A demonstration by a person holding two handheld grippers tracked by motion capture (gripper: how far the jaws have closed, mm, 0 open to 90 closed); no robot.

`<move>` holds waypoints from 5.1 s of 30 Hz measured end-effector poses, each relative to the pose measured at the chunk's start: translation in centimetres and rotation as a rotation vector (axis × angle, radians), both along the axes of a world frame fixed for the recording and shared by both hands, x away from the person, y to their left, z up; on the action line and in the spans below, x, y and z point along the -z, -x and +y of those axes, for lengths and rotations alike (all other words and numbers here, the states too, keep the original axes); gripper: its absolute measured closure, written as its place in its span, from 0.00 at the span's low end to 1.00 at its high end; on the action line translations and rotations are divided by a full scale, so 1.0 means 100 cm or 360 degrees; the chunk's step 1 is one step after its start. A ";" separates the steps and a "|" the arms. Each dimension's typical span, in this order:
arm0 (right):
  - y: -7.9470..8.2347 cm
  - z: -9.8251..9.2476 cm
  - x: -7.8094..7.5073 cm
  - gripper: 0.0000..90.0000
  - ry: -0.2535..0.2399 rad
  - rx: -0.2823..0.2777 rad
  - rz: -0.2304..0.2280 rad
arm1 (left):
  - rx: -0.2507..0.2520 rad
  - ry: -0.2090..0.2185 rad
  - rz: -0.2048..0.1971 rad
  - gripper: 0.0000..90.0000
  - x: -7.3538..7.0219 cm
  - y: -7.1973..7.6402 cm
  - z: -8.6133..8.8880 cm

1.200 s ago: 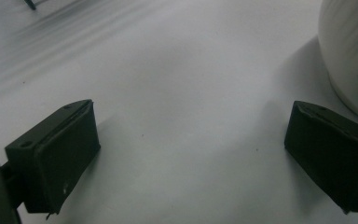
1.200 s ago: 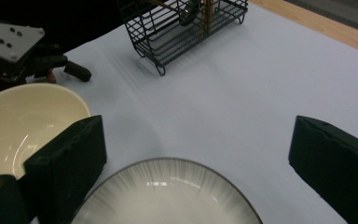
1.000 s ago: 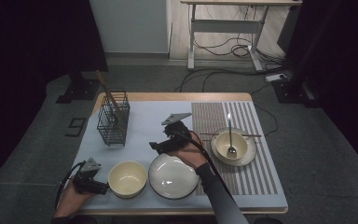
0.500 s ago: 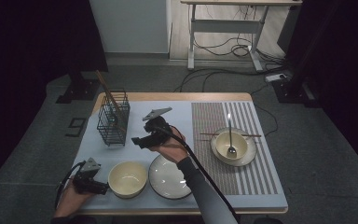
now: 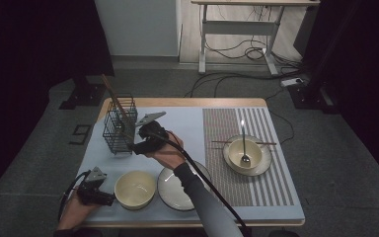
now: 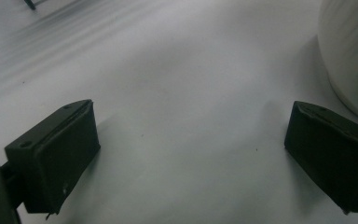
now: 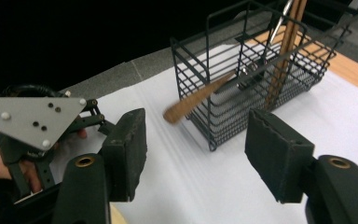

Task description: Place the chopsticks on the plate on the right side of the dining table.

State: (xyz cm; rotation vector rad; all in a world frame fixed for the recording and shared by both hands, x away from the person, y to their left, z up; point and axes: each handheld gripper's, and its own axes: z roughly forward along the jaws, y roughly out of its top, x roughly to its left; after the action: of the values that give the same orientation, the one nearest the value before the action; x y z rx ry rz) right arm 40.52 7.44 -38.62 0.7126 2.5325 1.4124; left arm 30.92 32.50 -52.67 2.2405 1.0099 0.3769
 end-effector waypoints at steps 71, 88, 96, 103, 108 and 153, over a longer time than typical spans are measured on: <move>0.017 -0.112 -0.089 0.92 -0.0189 0.0106 -0.0078 | -0.0151 0.0035 -0.0068 0.00 -0.010 0.001 0.021; 0.026 -0.159 -0.074 0.92 -0.0243 0.0125 -0.0024 | -0.0197 0.0178 -0.0102 0.01 -0.043 -0.001 0.029; 0.029 -0.164 -0.059 0.92 -0.0270 0.0095 0.0008 | -0.0143 0.0221 -0.0141 0.06 -0.062 0.002 0.022; 0.032 -0.165 -0.042 0.92 -0.0298 0.0044 0.0056 | -0.0058 0.0281 -0.0221 0.17 -0.089 0.001 0.003; 0.034 -0.161 -0.038 0.92 -0.0308 0.0004 0.0074 | -0.0001 0.0230 -0.0236 0.20 -0.095 -0.006 -0.012; 0.021 -0.118 -0.037 0.91 -0.0302 -0.0147 0.0266 | 0.0346 -0.0005 -0.0261 0.87 -0.094 -0.030 -0.060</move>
State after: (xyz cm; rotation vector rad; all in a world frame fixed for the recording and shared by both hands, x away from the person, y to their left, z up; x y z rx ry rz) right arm 38.40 -4.41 -34.88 0.7834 2.6100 1.7094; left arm 33.93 26.54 -43.27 2.2527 0.6742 0.4568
